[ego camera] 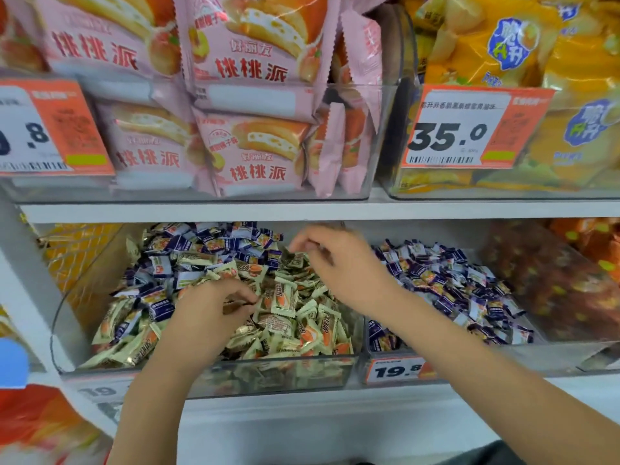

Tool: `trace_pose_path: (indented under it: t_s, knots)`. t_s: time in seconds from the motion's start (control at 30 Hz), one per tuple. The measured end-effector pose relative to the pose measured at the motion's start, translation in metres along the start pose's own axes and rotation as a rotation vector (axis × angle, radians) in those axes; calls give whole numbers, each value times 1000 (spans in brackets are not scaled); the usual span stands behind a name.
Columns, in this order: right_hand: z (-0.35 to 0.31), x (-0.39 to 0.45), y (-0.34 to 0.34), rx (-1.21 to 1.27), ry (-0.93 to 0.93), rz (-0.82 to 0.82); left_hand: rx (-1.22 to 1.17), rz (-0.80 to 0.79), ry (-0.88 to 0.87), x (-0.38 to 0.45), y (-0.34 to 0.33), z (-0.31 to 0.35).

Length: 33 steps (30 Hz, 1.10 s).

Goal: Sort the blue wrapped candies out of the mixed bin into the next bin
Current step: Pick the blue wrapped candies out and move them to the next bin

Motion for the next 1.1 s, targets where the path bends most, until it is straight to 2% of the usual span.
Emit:
trace_pose_path:
  t_s: [0.07, 0.13, 0.23, 0.3, 0.37, 0.43, 0.53, 0.67, 0.87, 1.1]
  knots:
    - [-10, 32, -27, -95, -11, -210, 7, 5, 0, -1, 1, -2]
    - [-6, 66, -51, -182, -92, -352, -11, 5, 8, -3, 3, -4]
    - [8, 103, -81, -136, -256, -422, -42, 14, 6, -2, 5, -9]
    - [13, 115, -106, -100, -267, -465, -50, 19, -6, 0, 6, -12]
    - [16, 116, -125, -123, -213, -459, -29, 6, -27, 1, 6, -12]
    - [21, 115, -138, -96, -215, -385, -21, -8, -46, 1, 7, -14]
    - [28, 114, -142, -104, -219, -269, -26, 5, -48, 1, 9, -15]
    - [31, 113, -136, 5, -216, -200, -34, 5, -39, 0, 9, -14]
    - [21, 104, -105, 131, -359, -259, -25, 11, -27, 2, 10, -14]
    - [-1, 61, -48, 237, -412, -286, 4, 27, -38, -3, 9, -10]
Point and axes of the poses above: each hand's wrist, its own x-axis towards the middle knuckle, its own y-axis out of the back of the hand, z = x × y, the point moved 1 cm from there along x, towards the middle knuckle, and after that the axes turned 5 degrees about -x, right-handed, at the moved point
